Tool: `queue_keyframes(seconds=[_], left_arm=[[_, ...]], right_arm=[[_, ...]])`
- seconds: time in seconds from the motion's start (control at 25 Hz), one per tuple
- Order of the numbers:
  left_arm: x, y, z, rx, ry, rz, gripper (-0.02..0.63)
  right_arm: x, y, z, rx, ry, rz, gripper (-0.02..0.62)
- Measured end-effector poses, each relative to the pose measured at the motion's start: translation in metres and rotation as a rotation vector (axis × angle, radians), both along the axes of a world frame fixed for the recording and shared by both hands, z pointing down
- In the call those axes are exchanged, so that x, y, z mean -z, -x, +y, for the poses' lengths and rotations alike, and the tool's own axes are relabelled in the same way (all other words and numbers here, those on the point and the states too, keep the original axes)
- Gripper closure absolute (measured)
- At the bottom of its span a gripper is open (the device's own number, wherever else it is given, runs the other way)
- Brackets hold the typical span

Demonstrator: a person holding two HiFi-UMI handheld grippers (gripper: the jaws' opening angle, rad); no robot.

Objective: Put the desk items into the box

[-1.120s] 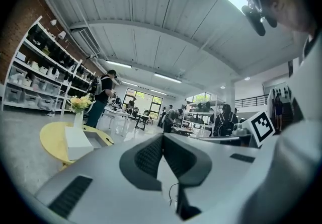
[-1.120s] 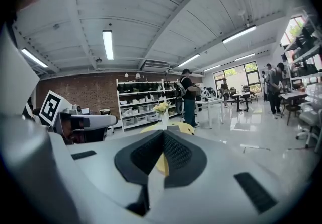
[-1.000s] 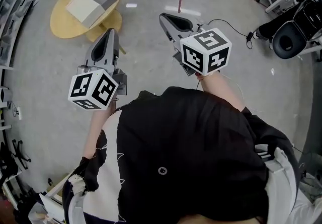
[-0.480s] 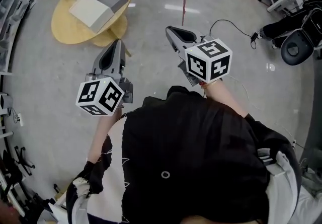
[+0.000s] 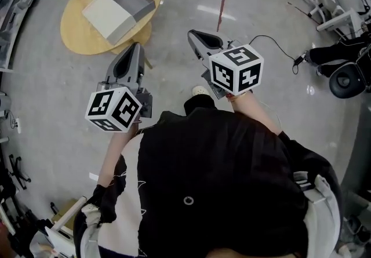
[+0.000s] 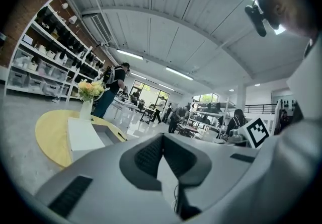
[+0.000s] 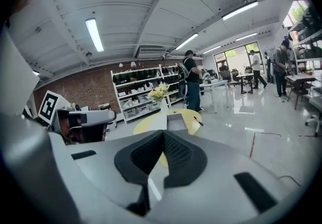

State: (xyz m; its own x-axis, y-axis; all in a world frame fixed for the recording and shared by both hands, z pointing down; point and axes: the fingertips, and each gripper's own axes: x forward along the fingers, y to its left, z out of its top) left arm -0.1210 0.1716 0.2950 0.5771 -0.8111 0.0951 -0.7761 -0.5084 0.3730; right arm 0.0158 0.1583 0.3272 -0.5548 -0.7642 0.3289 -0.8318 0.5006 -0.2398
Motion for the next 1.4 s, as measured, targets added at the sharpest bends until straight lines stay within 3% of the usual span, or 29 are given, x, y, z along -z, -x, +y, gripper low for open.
queue_keyframes(seconds=[0.64,1.0,1.16,1.4], left_arm=[[0.02,-0.036,-0.114,0.256,-0.015,0.032,0.595],[0.015,-0.048,-0.128,0.356,-0.006,0.024,0.595],[0.007,-0.035,-0.122,0.463,0.004,0.028,0.595],[-0.006,-0.028,-0.122,0.505,0.043,0.016,0.595]], right_arm=[[0.021,-0.043,-0.155,0.229,-0.025,-0.014,0.591],[0.006,-0.053,-0.186,0.309,-0.001,-0.022,0.591],[-0.015,-0.052,-0.192,0.338,0.044,-0.024,0.591],[-0.051,-0.053,-0.203,0.339,0.122,-0.003,0.591]])
